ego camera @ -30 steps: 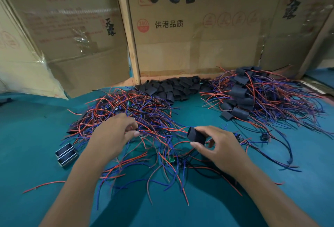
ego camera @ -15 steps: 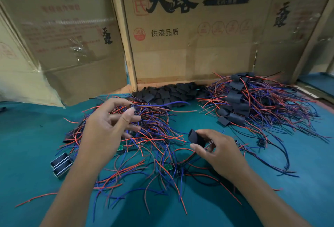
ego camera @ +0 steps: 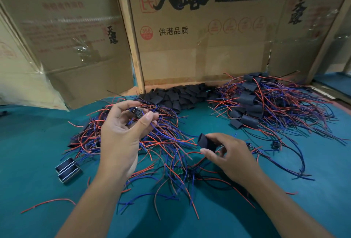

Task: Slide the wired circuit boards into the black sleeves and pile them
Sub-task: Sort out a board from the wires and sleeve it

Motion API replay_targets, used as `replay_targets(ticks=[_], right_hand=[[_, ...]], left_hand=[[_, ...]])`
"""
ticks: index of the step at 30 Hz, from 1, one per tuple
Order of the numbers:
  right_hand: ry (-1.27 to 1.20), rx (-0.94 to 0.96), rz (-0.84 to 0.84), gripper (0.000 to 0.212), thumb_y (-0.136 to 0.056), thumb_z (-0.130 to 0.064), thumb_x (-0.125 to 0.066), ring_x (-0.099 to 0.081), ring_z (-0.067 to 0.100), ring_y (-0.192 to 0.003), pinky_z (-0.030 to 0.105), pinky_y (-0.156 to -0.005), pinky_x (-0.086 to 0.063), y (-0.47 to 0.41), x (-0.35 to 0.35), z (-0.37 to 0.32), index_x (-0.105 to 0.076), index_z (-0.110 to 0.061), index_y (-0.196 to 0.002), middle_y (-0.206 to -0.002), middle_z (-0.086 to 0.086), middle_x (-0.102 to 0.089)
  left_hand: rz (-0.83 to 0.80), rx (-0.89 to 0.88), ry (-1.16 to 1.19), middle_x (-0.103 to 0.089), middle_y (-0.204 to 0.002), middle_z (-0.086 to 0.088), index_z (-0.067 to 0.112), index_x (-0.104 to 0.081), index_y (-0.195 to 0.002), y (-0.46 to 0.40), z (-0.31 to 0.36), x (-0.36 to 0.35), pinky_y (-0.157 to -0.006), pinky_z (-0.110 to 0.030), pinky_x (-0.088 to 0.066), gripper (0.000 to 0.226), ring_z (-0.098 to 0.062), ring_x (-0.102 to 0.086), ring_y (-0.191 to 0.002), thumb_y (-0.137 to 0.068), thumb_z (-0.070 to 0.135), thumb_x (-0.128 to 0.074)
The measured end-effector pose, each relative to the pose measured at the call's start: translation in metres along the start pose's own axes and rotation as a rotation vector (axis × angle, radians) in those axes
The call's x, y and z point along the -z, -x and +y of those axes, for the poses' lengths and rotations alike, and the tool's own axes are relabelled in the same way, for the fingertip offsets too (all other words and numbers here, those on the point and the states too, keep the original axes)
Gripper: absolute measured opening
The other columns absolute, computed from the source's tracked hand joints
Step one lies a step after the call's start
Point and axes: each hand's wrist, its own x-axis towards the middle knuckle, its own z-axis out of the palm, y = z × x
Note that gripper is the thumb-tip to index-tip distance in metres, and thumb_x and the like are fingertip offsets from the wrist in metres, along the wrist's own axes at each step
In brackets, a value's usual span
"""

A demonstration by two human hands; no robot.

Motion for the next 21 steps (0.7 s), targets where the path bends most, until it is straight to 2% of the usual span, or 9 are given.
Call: replay_targets(ticks=[2,3,8,12,16,21], right_hand=[[-0.040,-0.023,-0.039,0.028,-0.085,-0.036,-0.073,-0.063,0.009,-0.080,0.024,-0.073,-0.051,0.000,-0.002,-0.002,-0.068,-0.027,-0.111,-0.098,-0.018,-0.067],[-0.065,-0.025,-0.058,0.029,-0.085,-0.035,-0.073,-0.064,0.009,-0.081,0.026,-0.076,-0.053,0.000,-0.003,-0.004,-0.067,-0.029,-0.113,-0.099,-0.019,-0.067],[-0.317,0.008,-0.164,0.030,-0.091,-0.024,-0.068,-0.063,-0.001,-0.108,0.013,-0.088,-0.049,0.003,-0.011,-0.011,-0.062,-0.024,-0.120,-0.112,-0.016,-0.068],[-0.423,0.012,-0.179,0.033,-0.091,-0.030,-0.064,-0.060,0.002,-0.115,0.017,-0.096,-0.046,0.003,-0.010,-0.017,-0.058,-0.023,-0.123,-0.119,-0.014,-0.067],[-0.302,0.091,-0.125,0.032,-0.092,-0.026,-0.065,-0.060,-0.001,-0.110,0.010,-0.093,-0.043,0.002,-0.007,-0.020,-0.058,-0.029,-0.124,-0.115,-0.024,-0.064],[-0.125,0.164,-0.142,0.040,-0.094,-0.026,-0.064,-0.052,-0.006,-0.117,0.007,-0.098,-0.034,0.002,-0.002,-0.021,-0.056,-0.022,-0.133,-0.128,-0.015,-0.060]], left_hand=[[0.025,-0.017,0.021,-0.063,-0.091,-0.012,0.012,-0.059,-0.102,-0.001,0.000,0.000,-0.072,-0.028,-0.058,0.031,-0.029,-0.074,-0.086,-0.076,0.006,-0.074],[0.044,-0.026,0.033,-0.063,-0.092,-0.013,0.011,-0.058,-0.103,-0.001,0.001,-0.001,-0.072,-0.027,-0.058,0.032,-0.028,-0.074,-0.086,-0.076,0.006,-0.074],[0.102,-0.049,0.096,-0.067,-0.091,-0.012,0.008,-0.053,-0.111,-0.002,0.001,-0.002,-0.072,-0.024,-0.057,0.038,-0.022,-0.073,-0.085,-0.078,0.004,-0.071],[0.092,-0.056,0.081,-0.064,-0.094,-0.017,0.010,-0.053,-0.108,-0.002,0.000,-0.002,-0.072,-0.025,-0.057,0.033,-0.023,-0.073,-0.083,-0.081,0.002,-0.070],[0.087,-0.084,0.007,-0.059,-0.101,-0.021,0.006,-0.053,-0.112,-0.002,-0.002,-0.003,-0.073,-0.026,-0.057,0.036,-0.025,-0.073,-0.083,-0.081,0.003,-0.072],[0.084,-0.095,-0.024,-0.062,-0.097,-0.015,0.006,-0.054,-0.112,-0.002,-0.004,-0.002,-0.073,-0.026,-0.057,0.035,-0.027,-0.074,-0.085,-0.083,0.002,-0.072]])
